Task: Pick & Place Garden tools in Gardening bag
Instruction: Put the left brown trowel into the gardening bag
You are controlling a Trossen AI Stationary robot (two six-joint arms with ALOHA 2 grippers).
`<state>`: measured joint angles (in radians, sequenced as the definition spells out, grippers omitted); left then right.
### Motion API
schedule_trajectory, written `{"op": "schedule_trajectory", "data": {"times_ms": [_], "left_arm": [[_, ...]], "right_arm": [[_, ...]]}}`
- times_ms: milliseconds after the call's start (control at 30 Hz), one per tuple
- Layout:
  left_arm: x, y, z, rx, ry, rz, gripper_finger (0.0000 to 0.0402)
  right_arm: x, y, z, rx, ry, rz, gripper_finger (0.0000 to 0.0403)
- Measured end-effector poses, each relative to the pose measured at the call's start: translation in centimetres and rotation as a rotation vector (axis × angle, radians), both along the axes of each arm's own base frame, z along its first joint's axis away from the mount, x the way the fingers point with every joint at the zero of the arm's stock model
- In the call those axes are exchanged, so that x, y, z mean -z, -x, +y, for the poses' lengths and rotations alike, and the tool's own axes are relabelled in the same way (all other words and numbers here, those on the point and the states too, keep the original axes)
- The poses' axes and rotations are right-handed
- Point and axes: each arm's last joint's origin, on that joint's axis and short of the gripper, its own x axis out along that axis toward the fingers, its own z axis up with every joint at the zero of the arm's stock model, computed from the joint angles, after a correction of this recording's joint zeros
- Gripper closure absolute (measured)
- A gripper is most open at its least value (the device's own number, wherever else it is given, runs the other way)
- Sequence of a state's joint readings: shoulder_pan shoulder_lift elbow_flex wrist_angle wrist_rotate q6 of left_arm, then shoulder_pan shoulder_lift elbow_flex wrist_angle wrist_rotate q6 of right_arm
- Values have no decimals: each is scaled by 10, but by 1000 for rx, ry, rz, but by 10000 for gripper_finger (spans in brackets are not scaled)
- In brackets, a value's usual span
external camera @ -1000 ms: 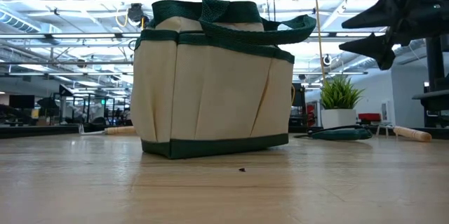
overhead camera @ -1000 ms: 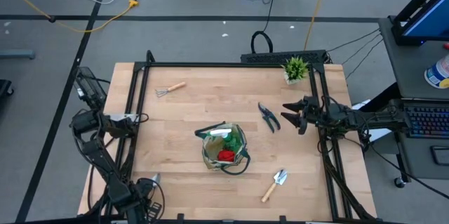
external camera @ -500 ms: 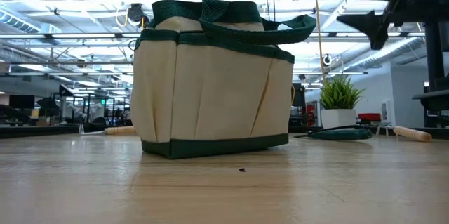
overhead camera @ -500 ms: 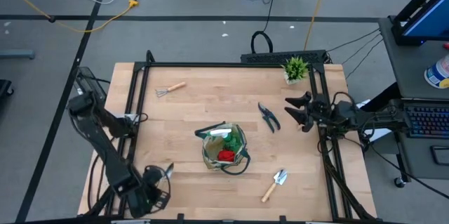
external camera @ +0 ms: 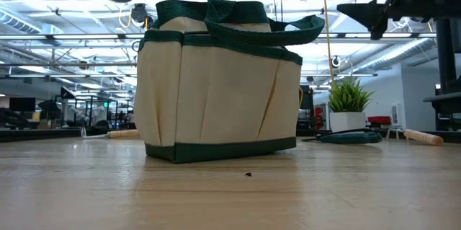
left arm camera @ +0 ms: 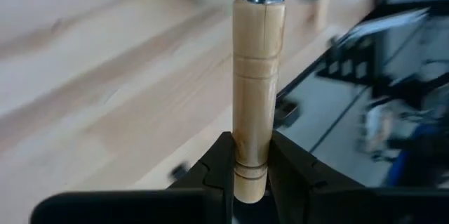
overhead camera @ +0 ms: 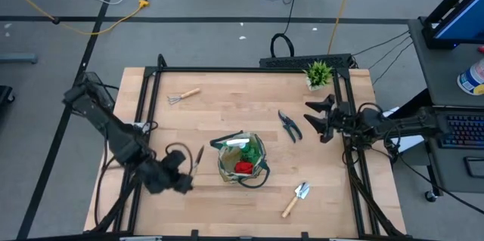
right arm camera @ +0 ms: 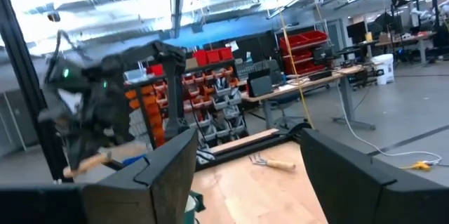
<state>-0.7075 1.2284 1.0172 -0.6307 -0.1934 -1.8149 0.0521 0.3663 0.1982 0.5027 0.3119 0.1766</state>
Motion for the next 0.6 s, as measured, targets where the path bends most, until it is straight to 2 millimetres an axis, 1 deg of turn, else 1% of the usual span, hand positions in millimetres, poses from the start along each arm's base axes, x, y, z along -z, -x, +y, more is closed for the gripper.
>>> {"op": "schedule_trajectory", "data": {"times_ms": [100, 167, 367, 467, 600], "left_arm": [[-8, -8, 14, -24, 0, -66, 338], [-13, -14, 22, -35, 0, -115, 338], [-26, -35, 40, -68, 3, -282, 338], [-33, -43, 48, -85, 0, -357, 338], [-38, -51, 61, -124, -11, -422, 338]], "right_arm": [[0, -6, 0, 5, 22, 31, 154], [-4, -10, 1, 9, 48, 51, 154], [-31, -28, 2, 15, 209, 108, 154], [-44, -41, 3, 20, 281, 183, 154], [-56, -61, 5, 11, 397, 289, 154]]}}
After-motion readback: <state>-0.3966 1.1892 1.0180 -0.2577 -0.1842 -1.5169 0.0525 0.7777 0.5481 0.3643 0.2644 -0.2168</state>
